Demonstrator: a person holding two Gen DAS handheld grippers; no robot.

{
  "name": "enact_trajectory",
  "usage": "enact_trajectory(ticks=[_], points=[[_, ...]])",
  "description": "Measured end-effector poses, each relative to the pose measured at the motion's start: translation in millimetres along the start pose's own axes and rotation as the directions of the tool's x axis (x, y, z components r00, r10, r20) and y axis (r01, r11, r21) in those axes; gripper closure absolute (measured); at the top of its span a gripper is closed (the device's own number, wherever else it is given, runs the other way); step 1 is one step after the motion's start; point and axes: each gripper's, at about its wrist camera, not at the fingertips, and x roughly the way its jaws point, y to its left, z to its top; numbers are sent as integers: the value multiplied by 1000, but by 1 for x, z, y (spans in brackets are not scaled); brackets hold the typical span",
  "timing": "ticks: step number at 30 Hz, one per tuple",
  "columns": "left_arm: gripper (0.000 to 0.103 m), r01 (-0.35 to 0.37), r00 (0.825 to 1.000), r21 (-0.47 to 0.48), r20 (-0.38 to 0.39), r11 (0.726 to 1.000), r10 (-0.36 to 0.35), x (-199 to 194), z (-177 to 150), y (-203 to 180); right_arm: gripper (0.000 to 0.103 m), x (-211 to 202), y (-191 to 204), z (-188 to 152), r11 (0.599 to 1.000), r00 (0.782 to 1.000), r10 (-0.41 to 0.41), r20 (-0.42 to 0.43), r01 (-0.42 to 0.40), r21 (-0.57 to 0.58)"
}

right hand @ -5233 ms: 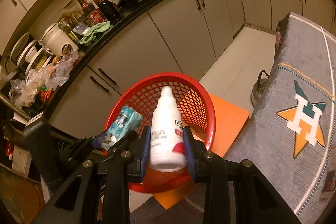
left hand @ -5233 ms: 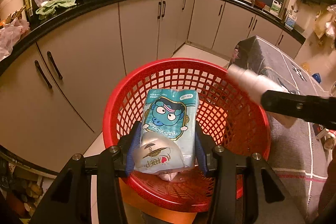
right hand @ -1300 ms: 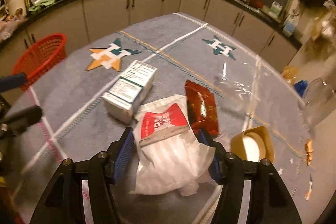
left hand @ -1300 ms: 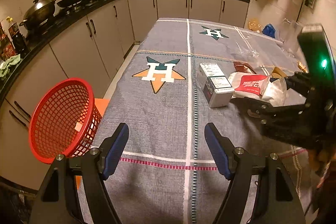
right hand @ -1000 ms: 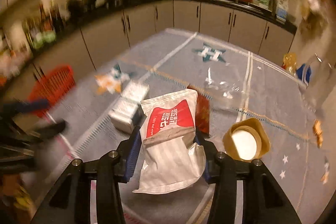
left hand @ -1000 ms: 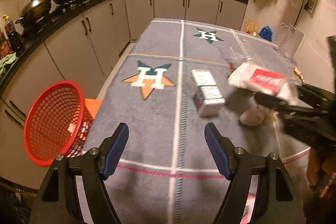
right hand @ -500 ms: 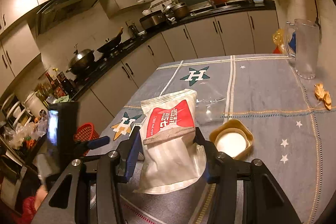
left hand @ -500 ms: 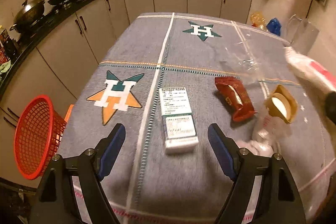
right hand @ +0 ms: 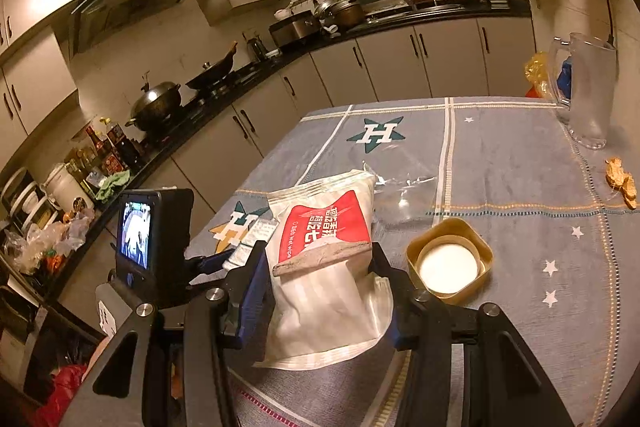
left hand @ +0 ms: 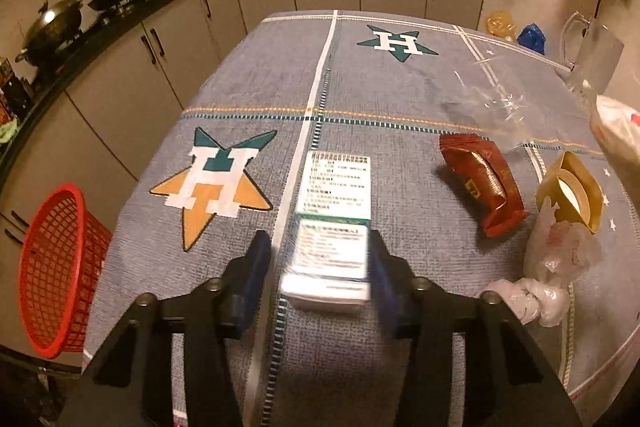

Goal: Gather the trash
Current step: 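Grasp the white tissue bag with the right tool while the left tool grasps the white box, then lift the white bag and white box above the table with both tools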

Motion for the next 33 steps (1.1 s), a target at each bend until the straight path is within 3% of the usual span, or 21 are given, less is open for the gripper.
enact_trajectory(ticks=[4,13,19,22,23,24,26,28,33], points=[[64,34,999,-17,-5,999,-34,9,-3,6,50,8,2,-5,1000,1000,-4,-17,4,-8],[64,33,997,-33,68,999,-30,14,-3,13,50,15,1,-10,1000,999,-19,-25,19,-15],[62,43,996,-43,73,998,-40,15,-3,16,50,21,9,-18,999,999,-30,-44,29,-45],[52,46,997,-39,70,998,-43,15,-3,15,50,26,12,-21,997,998,-44,-53,41,-67],[41,44,997,-38,66,998,-42,16,-3,15,50,27,13,-22,997,997,-47,-56,43,-70],[37,48,997,-39,61,998,-46,17,-3,15,50,28,12,-23,996,997,-49,-58,45,-72],[37,53,997,-46,64,997,-50,17,-3,17,50,30,11,-24,996,997,-58,-60,54,-70],[40,59,996,-57,70,997,-55,16,-4,19,50,32,9,-24,996,996,-58,-64,53,-65],[67,47,996,-76,82,996,-41,14,-5,26,50,31,11,-24,994,996,-80,-47,76,-79]])
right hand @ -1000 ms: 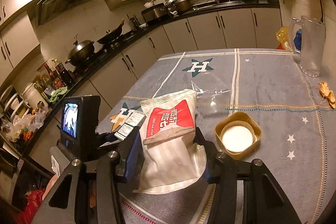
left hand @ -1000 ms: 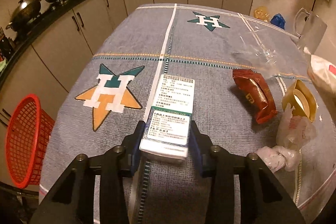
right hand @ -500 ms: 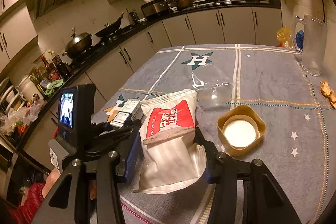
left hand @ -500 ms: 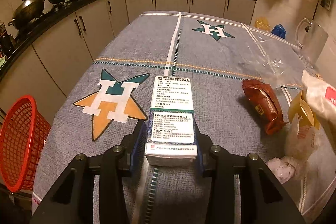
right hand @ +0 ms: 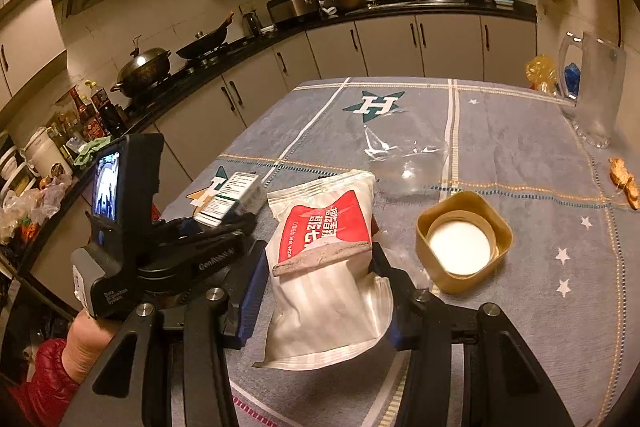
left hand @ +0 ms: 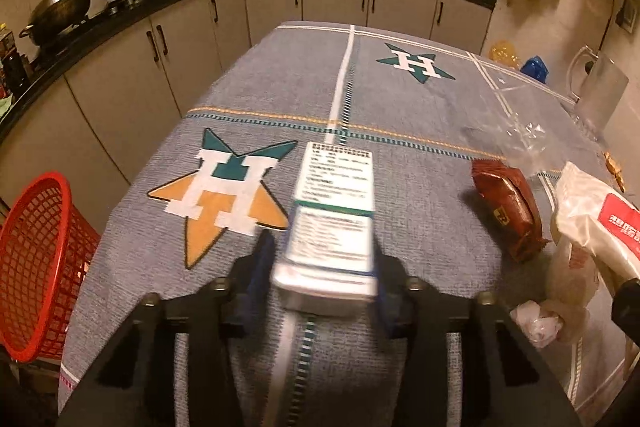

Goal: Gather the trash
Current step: 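Lift the white bag and white box above the table with both tools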

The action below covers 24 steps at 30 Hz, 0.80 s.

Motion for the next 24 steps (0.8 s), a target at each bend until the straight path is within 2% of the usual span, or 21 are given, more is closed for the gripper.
enact_trajectory(ticks=[7,17,24], points=[[67,2,1000,7,13,1000,-2,-4,-1,3,50,-1,0,-2,1000,1000,-6,10,6,-4],[67,-22,995,35,100,999,18,-23,0,-5,50,-3,-2,-3,1000,1000,-12,24,12,-9],[67,-8,989,42,150,999,2,-35,0,-7,50,-5,-2,-2,1000,999,-31,36,31,-5]])
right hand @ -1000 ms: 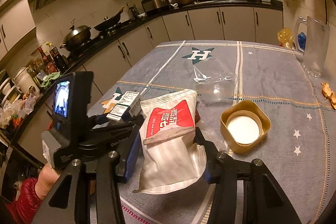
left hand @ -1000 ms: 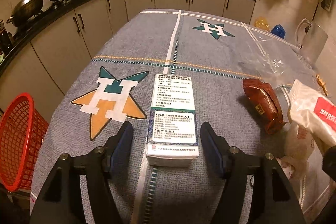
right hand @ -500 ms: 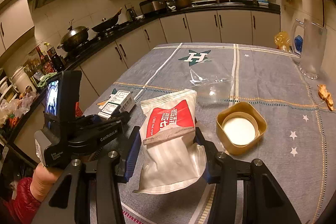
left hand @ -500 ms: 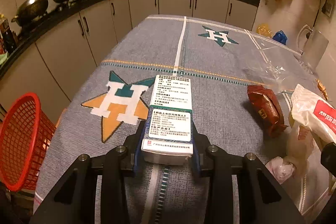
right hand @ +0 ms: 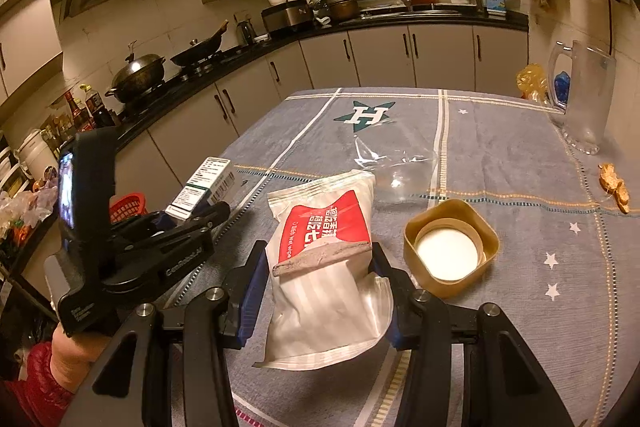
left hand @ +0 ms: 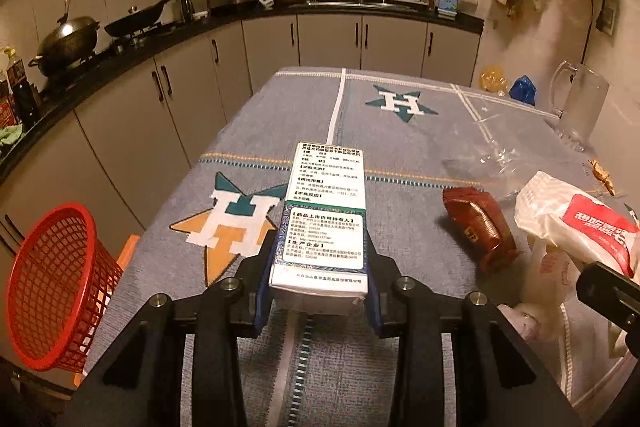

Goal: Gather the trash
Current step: 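Lift the white bag and white box above the table with both tools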

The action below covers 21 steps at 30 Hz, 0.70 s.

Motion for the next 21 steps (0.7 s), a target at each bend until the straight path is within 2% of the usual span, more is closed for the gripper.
enact_trajectory(ticks=[13,21], points=[[67,12,999,12,37,1000,-12,-15,2,-4,50,1,-2,1,1000,1000,-27,-1,27,7],[67,-23,996,5,83,1000,23,-41,0,2,50,-1,1,-1,997,997,-76,16,77,-10]])
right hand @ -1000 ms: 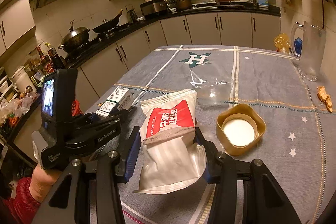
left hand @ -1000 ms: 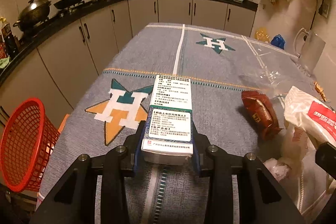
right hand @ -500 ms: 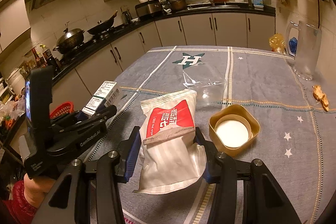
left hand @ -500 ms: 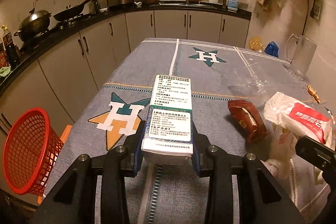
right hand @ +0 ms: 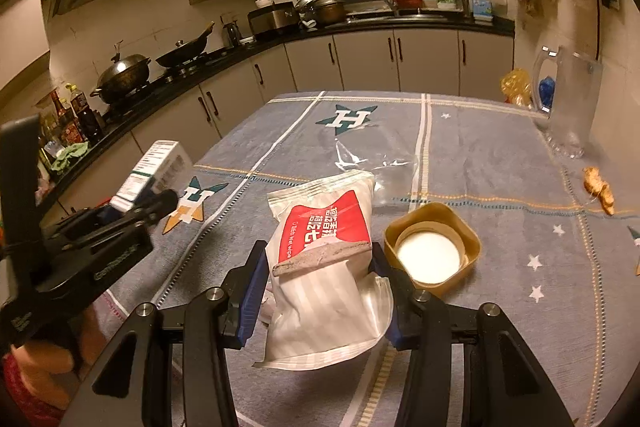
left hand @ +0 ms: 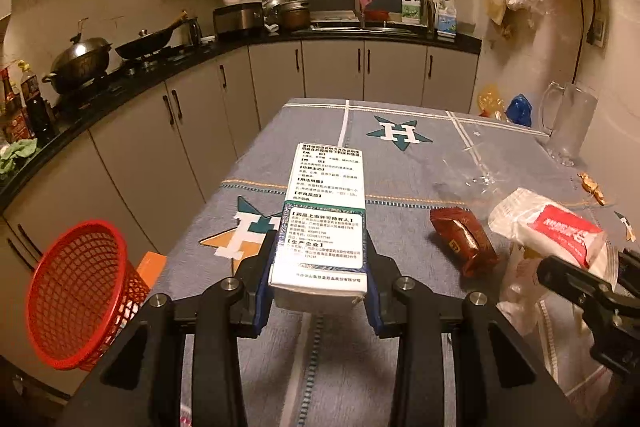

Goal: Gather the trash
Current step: 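Lift the white bag and white box above the table with both tools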

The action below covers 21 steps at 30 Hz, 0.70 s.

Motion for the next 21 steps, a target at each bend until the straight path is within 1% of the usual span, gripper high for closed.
enact_trajectory(ticks=[4,7,9,11,14,15,16,18,20,21], points=[[67,-16,1000,-1,1,1000,16,-6,-4,2,50,-7,5,0,999,999,-28,27,29,-36],[67,-17,1000,-2,-3,1000,17,-10,-7,3,50,-8,6,-1,999,1000,-18,25,19,-36],[67,-18,1000,4,-5,1000,19,-10,-8,2,50,-9,6,0,999,999,-26,27,27,-42],[67,-20,1000,6,-14,1000,20,-10,-10,2,50,-9,6,0,999,999,-25,28,26,-41],[66,-4,999,-1,-48,1000,4,-7,-11,8,50,-11,4,1,999,999,-26,36,27,-33],[61,-6,998,-11,-64,1000,6,-5,-11,13,50,-12,4,1,999,999,-26,39,27,-30],[58,0,997,-18,-75,1000,-2,-4,-11,17,50,-12,4,1,999,999,-26,40,27,-29],[44,19,994,-25,-104,1000,-21,1,-10,25,50,-13,4,1,999,999,-25,39,26,-28],[37,22,992,-37,-125,999,-27,6,-11,31,50,-13,4,1,1000,999,-15,37,16,-27],[36,29,991,-43,-131,999,-34,8,-11,32,50,-13,4,1,1000,999,-15,38,16,-27]])
